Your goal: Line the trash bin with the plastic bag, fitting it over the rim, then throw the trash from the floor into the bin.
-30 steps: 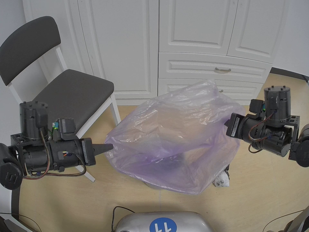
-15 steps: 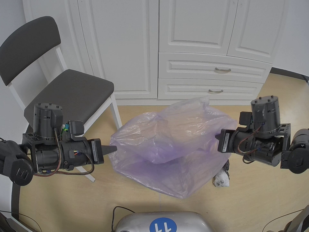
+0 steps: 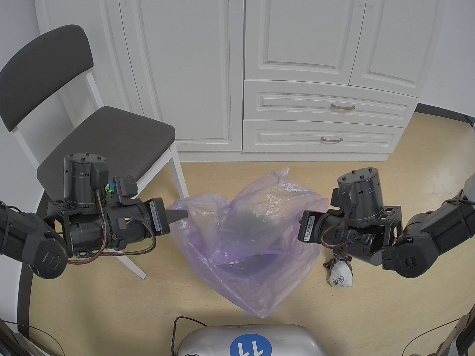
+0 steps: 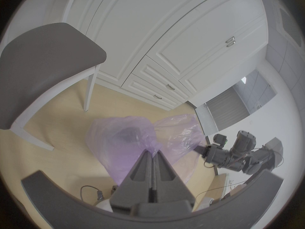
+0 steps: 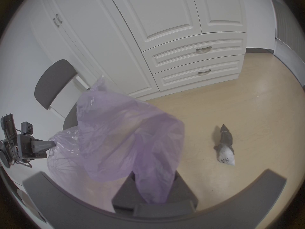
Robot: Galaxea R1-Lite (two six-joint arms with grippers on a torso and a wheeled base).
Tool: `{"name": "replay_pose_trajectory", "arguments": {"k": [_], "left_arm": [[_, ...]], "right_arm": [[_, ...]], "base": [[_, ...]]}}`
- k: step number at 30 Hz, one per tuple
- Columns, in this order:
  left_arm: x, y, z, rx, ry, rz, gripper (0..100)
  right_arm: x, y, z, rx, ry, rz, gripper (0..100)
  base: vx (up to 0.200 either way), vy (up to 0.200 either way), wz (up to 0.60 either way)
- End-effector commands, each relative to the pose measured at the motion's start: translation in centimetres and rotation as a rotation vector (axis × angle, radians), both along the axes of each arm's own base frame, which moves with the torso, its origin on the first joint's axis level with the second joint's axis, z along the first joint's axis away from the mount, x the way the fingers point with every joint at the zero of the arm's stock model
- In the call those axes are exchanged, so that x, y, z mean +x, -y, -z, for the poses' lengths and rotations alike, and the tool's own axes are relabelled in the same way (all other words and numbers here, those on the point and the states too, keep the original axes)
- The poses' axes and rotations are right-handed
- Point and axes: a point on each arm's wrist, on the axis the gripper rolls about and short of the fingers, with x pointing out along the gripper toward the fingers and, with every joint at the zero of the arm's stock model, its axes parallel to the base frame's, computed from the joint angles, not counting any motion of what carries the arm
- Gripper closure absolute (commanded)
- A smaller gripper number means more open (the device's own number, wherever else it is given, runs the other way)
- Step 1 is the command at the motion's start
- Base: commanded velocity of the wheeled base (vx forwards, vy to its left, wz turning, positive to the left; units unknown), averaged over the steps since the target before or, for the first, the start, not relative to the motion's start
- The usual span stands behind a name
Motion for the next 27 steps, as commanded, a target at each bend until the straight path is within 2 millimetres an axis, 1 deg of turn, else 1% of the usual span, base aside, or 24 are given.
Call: {"name": "replay_pose_trajectory", "arguments": {"k": [1,3,4,5,10,12,15,18,20,21,22,24,26,27], "left_arm": [[1.5,1.6,2.4,-0.059,-0.038,0.001,100],[1.8,1.9,2.7,-0.076,-0.035,-0.004,100],[2.4,2.4,3.4,-0.126,-0.034,-0.015,100],[2.7,2.6,3.5,-0.145,-0.033,-0.019,100],[4.2,4.2,5.5,-0.216,-0.04,-0.012,100],[4.3,4.6,6.0,-0.212,-0.049,-0.001,100],[4.0,5.2,6.2,-0.21,-0.053,0.019,100],[4.2,5.5,6.2,-0.211,-0.052,0.025,100],[5.6,5.9,7.2,-0.214,-0.06,0.031,100],[6.0,5.9,7.3,-0.215,-0.059,0.031,100],[7.0,6.0,8.0,-0.214,-0.061,0.019,100],[8.1,5.8,8.7,-0.213,-0.063,0.001,100],[8.7,5.7,9.0,-0.214,-0.059,-0.008,100],[9.1,5.6,9.1,-0.216,-0.055,-0.016,100]], "right_arm": [[0.6,-2.6,3.3,0.039,-0.048,-0.031,100],[0.6,-2.8,3.5,0.047,-0.049,-0.033,100],[0.7,-2.9,3.7,0.054,-0.048,-0.03,100],[0.8,-2.9,3.8,0.054,-0.05,-0.029,100],[1.6,-1.9,4.1,0.044,-0.061,0.004,100],[1.8,-1.4,4.1,0.036,-0.069,0.015,100],[2.0,-1.0,4.2,0.02,-0.097,0.014,100],[2.6,-1.0,4.4,0.031,-0.11,0.008,100],[3.2,-0.9,5.1,0.042,-0.124,0.016,100],[3.3,-0.9,5.3,0.044,-0.128,0.018,100],[3.8,-0.9,5.5,0.082,-0.148,0.019,100],[4.3,-1.3,5.9,0.173,-0.194,0.019,100],[4.9,-1.3,6.0,0.239,-0.211,0.032,100],[5.6,-1.1,6.2,0.277,-0.209,0.044,100]], "base": [[0.0,0.0,0.0],[0.0,0.0,0.0],[0.0,0.0,0.0],[0.0,0.0,0.0],[0.0,0.0,0.0],[0.0,0.0,0.0],[0.0,0.0,0.0],[0.0,0.0,0.0],[0.0,0.0,0.0],[0.0,0.0,0.0],[0.0,0.0,0.0],[0.0,0.0,0.0],[0.0,0.0,0.0],[0.0,0.0,0.0]]}}
